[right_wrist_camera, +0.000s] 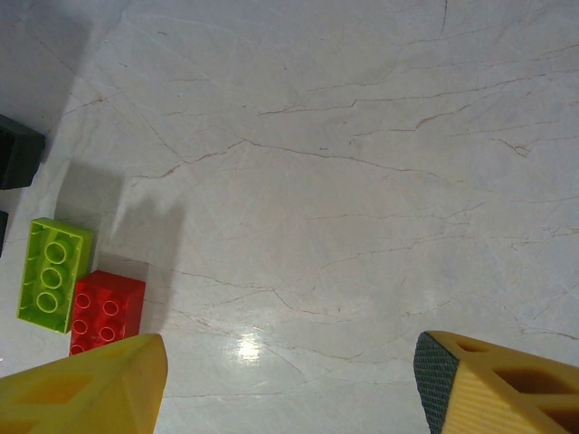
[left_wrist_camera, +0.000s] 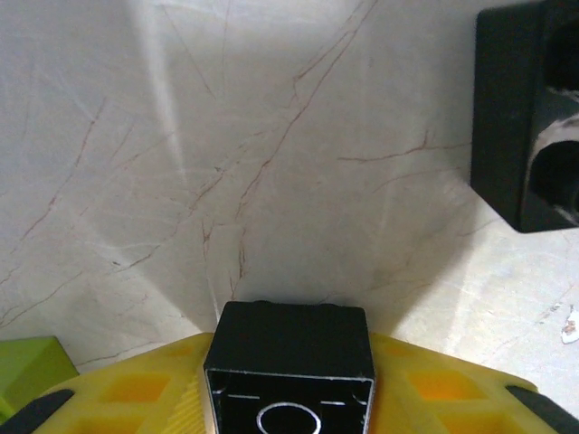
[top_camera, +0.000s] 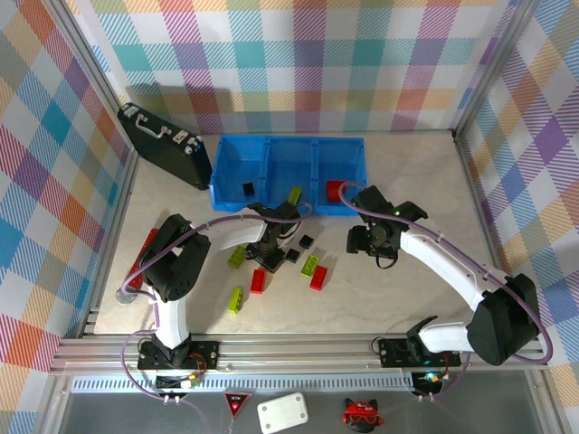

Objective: Sort the legos into containers by color
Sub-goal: Pick up the lego from the center of the table.

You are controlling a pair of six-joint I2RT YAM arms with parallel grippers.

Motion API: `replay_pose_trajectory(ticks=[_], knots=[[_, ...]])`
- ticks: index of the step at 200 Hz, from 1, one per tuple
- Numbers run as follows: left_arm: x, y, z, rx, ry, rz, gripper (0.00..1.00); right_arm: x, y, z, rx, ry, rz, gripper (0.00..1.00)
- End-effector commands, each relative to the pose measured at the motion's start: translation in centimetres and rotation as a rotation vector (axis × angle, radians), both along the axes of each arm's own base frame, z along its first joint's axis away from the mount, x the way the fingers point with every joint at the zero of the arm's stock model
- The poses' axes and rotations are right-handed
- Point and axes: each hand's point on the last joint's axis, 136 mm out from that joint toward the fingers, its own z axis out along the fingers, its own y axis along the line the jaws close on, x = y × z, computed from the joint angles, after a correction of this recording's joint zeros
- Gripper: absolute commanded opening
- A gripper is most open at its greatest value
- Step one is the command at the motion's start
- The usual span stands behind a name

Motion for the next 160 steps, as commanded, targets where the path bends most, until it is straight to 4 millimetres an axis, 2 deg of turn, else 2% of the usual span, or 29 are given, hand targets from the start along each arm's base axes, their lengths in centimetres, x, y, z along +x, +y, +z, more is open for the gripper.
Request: replay_pose_trajectory(ticks=[1, 87, 160], knots=[[-0.3, 0.3, 0.6, 0.033, 0.005, -0.022, 0.41, -0.1, 0.0, 0.1, -0.002, -0.001, 0.002, 0.73], [-0.1, 0.2, 0.8, 0.035, 0.000, -0.026, 0.36, 0.6, 0.5, 0.4, -0.002, -0.004, 0.020, 0.73], [1.2, -1.7, 3.2, -0.094, -0.080, 0.023, 0.36, 0.3, 0.2, 0.2, -0.013, 0.002, 0.018, 0.73]])
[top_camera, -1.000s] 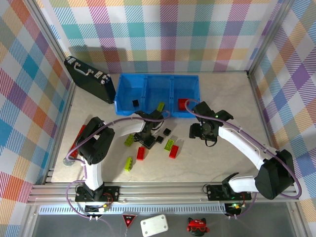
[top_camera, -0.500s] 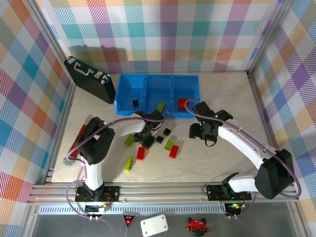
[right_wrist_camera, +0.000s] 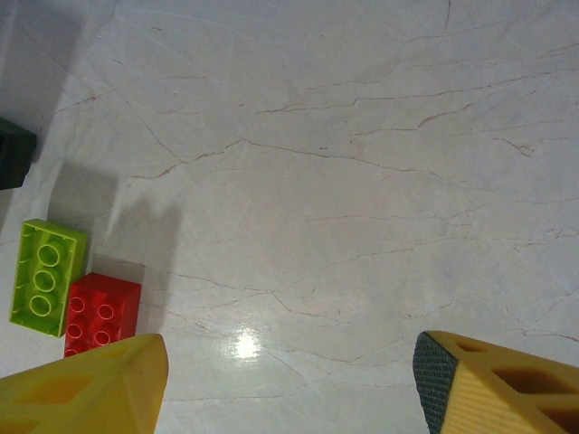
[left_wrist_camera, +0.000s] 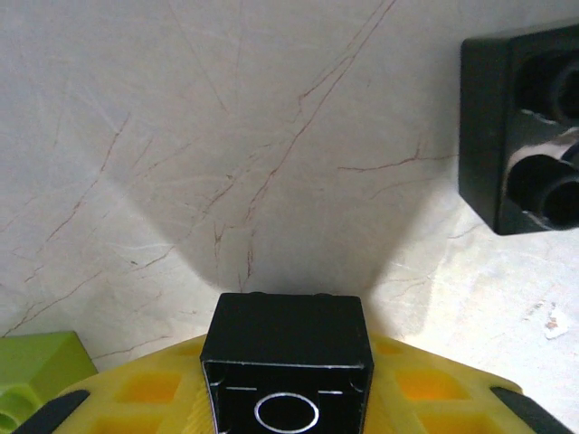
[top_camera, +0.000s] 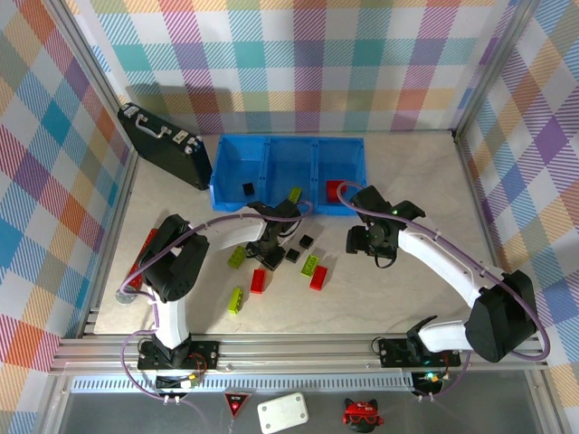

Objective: Sort the legos into containers by color
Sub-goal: Pick up the lego from the center of the table, then place the lego in the container.

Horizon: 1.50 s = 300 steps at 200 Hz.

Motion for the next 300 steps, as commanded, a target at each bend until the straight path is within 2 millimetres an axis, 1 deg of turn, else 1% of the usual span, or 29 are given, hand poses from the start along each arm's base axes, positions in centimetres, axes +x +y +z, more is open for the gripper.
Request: replay_pose_trajectory(ticks=[1, 37, 67, 103, 124, 184, 225, 254, 277, 300], knots=[[0.7, -1.3, 2.4, -0.077, -0.058, 0.020, 0.36, 0.2, 0.1, 0.6, -0.004, -0.010, 0.017, 0.73], [2.0, -0.7, 3.8, -0.099, -0.108, 0.115, 0.36, 0.0, -0.1, 0.6, -0.008, -0.013, 0.013, 0.73], [3.6, 0.6, 5.1, -0.112, -0.181, 0.252, 0.36, 0.0, 0.0, 0.6, -0.005, -0.010, 0.011, 0.73], [4.9, 2.1, 5.7, -0.132, -0.243, 0.424, 0.36, -0.1, -0.1, 0.5, -0.003, -0.009, 0.010, 0.73], [5.5, 2.8, 6.2, -0.138, -0.276, 0.495, 0.36, -0.2, -0.1, 0.5, -0.003, -0.007, 0.010, 0.73], [8.1, 5.3, 9.2, -0.131, -0.348, 0.547, 0.37, -0.6, -0.5, 0.7, -0.007, -0.012, 0.009, 0.73], [11.1, 7.3, 11.5, -0.149, -0.386, 0.572, 0.37, -0.8, -0.6, 0.9, -0.004, -0.015, 0.001, 0.73], [13.7, 8.1, 12.4, -0.173, -0.397, 0.578, 0.37, -0.9, -0.7, 0.9, -0.006, -0.016, -0.001, 0.73], [15.8, 8.5, 12.6, -0.169, -0.405, 0.576, 0.37, -1.0, -0.8, 1.1, -0.009, -0.015, 0.000, 0.73], [17.6, 8.9, 11.9, -0.165, -0.399, 0.588, 0.37, -1.1, -1.0, 1.4, -0.010, -0.022, -0.003, 0.73]])
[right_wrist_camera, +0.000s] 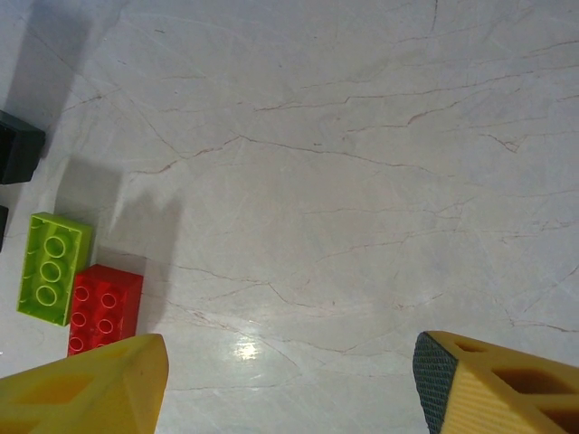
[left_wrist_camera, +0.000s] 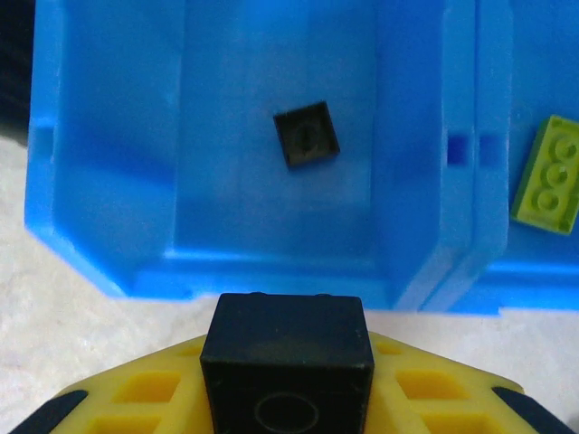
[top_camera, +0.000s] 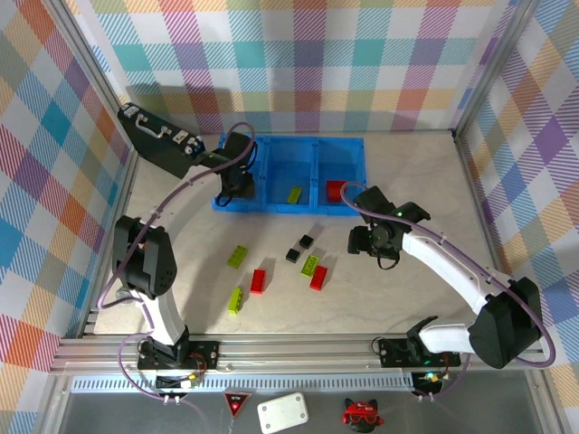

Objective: Sort the legos into containers by color
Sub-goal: Place the lego in the container.

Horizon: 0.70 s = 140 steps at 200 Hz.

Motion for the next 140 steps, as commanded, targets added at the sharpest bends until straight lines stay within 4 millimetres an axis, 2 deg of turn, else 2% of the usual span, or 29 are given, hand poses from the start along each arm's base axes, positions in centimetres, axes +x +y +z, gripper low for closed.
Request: replay_pose_trajectory(ticks=[1, 63, 140], knots=[[1.1, 0.6, -1.2, 0.022, 0.046, -0.019, 0.37, -0.6, -0.6, 0.5, -0.015, -0.005, -0.002, 0.73], [4.4, 1.8, -5.4, 0.063, 0.095, 0.018, 0.37, -1.4, -1.3, 0.8, -0.025, -0.010, -0.008, 0.73], [5.7, 2.3, -10.1, 0.012, 0.184, 0.040, 0.38, -1.7, -1.6, 1.0, -0.024, -0.014, -0.014, 0.73]])
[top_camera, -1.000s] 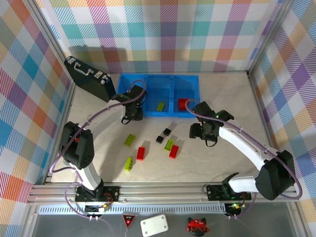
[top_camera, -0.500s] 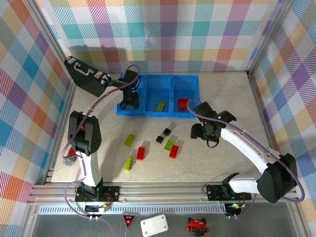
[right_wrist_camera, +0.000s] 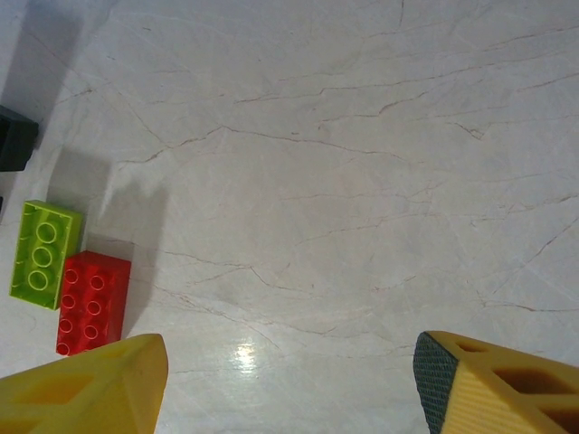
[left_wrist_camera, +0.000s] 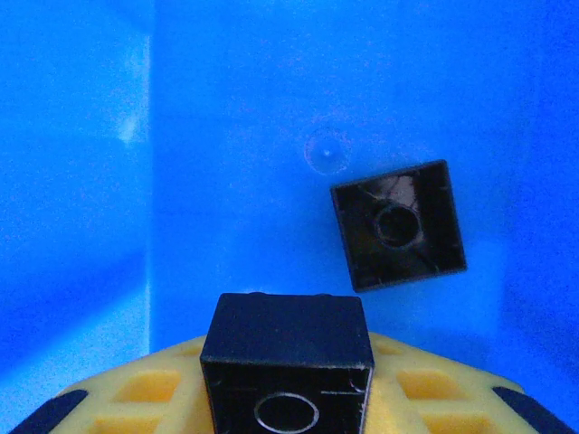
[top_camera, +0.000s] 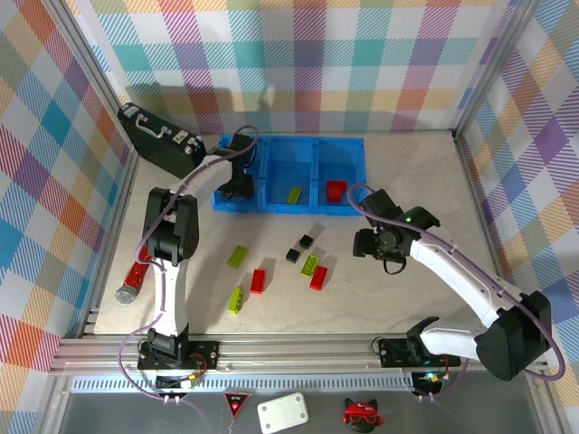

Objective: Sort the legos into containers by color
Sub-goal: Place the lego in the container.

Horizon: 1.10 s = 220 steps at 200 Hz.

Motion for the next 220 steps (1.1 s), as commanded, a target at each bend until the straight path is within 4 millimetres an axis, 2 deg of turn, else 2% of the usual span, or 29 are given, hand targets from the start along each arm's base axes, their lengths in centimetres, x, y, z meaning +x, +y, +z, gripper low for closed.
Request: replay_pose_trajectory(ticks=[1, 35, 78, 116, 159, 220], knots=[[0.5, 0.1, -0.6, -0.030, 0.020, 0.000, 0.38, -0.6, -0.5, 0.0, -0.016, 0.008, -0.008, 0.73], [0.4, 0.0, -1.3, -0.041, 0.035, 0.003, 0.42, -0.7, -0.6, 0.0, -0.015, 0.008, -0.014, 0.73], [0.4, -0.3, 0.2, -0.073, 0.009, 0.004, 0.46, -0.4, -0.1, 0.2, 0.005, 0.000, -0.007, 0.73], [-0.1, -0.5, 2.5, -0.107, -0.026, 0.010, 0.46, 0.0, 0.4, 0.4, 0.017, 0.001, 0.007, 0.73], [-1.5, -0.6, 5.7, -0.149, -0.069, 0.015, 0.46, 0.5, 1.5, 0.1, 0.039, 0.019, 0.045, 0.73], [-5.6, -0.1, 9.3, -0.193, -0.093, 0.003, 0.46, 1.2, 3.1, -0.6, 0.066, 0.055, 0.078, 0.73]])
